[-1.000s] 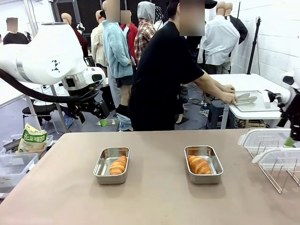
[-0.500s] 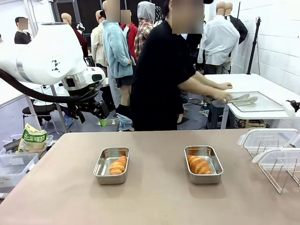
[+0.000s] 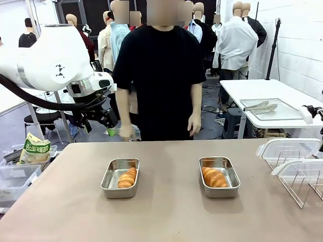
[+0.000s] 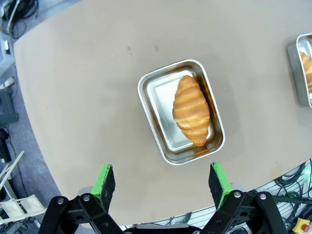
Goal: Place the bread in airtight containers.
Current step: Pick up one Airtight Container lid and hand it to the human.
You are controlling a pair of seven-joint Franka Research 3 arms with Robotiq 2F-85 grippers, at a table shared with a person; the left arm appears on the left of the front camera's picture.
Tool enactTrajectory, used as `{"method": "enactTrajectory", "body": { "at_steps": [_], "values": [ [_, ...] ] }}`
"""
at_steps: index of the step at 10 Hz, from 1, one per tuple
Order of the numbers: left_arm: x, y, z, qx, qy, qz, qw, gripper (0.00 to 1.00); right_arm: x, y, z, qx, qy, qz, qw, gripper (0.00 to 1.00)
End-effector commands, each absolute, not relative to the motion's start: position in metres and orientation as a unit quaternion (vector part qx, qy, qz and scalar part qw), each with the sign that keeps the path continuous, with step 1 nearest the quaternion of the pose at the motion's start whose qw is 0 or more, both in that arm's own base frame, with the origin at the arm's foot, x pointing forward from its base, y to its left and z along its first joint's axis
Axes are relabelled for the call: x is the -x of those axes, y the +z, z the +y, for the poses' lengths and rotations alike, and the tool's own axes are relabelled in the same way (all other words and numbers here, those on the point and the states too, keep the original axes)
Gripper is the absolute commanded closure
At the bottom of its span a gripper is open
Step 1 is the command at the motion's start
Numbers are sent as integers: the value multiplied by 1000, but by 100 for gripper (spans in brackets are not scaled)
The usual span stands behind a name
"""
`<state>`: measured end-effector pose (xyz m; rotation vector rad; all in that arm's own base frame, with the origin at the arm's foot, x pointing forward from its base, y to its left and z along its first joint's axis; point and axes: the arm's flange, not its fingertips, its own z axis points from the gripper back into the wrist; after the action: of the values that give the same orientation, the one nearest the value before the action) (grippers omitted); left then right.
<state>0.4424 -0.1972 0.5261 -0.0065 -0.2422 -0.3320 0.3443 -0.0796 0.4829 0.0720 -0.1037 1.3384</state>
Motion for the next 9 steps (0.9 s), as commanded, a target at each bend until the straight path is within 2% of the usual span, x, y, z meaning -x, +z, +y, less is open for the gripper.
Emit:
{"method": "enactTrajectory", "body": {
  "at_steps": [1, 9],
  "values": [
    [-443, 527, -197, -7, -156, -121, 980, 0, -341, 480, -82, -36, 620, -48, 783, 0],
    [-443, 527, -197, -7, -156, -121, 980, 0, -341, 480, -82, -36, 620, -48, 783, 0]
  ]
}}
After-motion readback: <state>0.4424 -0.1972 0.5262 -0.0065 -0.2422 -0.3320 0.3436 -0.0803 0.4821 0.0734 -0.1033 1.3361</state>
